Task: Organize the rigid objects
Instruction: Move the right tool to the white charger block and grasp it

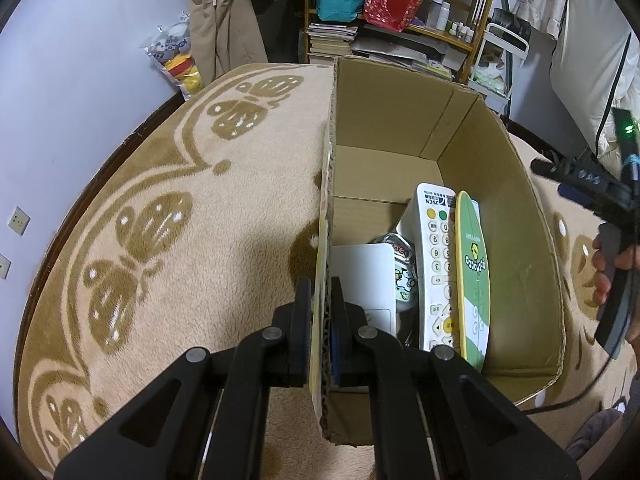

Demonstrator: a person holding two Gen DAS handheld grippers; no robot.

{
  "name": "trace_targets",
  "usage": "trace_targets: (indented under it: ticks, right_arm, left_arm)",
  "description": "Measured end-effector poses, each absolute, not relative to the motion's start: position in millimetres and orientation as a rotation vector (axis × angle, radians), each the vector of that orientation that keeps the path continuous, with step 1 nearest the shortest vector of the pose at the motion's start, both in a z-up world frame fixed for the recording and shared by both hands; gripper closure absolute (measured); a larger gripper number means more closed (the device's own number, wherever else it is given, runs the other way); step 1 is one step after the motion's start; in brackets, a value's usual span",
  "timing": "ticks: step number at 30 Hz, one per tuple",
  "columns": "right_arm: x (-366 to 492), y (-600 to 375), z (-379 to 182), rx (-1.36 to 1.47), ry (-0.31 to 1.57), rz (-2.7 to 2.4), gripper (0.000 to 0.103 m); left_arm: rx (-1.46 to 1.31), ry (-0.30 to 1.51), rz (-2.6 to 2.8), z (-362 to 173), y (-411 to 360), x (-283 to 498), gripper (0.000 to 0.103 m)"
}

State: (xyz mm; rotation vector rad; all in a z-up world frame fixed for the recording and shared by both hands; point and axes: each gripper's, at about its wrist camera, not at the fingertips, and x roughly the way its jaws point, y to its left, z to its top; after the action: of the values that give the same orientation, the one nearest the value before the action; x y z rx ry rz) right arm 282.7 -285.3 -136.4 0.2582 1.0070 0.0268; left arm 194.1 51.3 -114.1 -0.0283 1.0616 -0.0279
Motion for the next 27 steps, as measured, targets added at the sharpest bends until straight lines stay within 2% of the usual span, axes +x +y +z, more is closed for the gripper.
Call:
trace_targets:
  ticks: [10,12,13,14,27]
  right_arm:
    - [295,-287,-172,0.255,1.112,0.009,0.013]
    - [294,-285,-176,0.245,1.129,0.019,0.017]
    - [294,-284,-178,0.237,1.135,0.019,0.028]
    - [293,-281,-178,0.222,1.136,0.022,0.033]
    - [268,-277,-165,0.138,1.077,0.01,0.036]
  left_arm:
    - [-0.021,1.062,-0.03,-114,52,195,0.094]
    - [-0.022,1.062,-0.031,-114,52,195,0.094]
    - [-0.025,1.062,-0.032,-114,53,195,0.094]
    - [-0.027,1.062,-0.031,-114,52,195,0.094]
    - [-0.032,1.062,-0.029,-114,53,195,0.094]
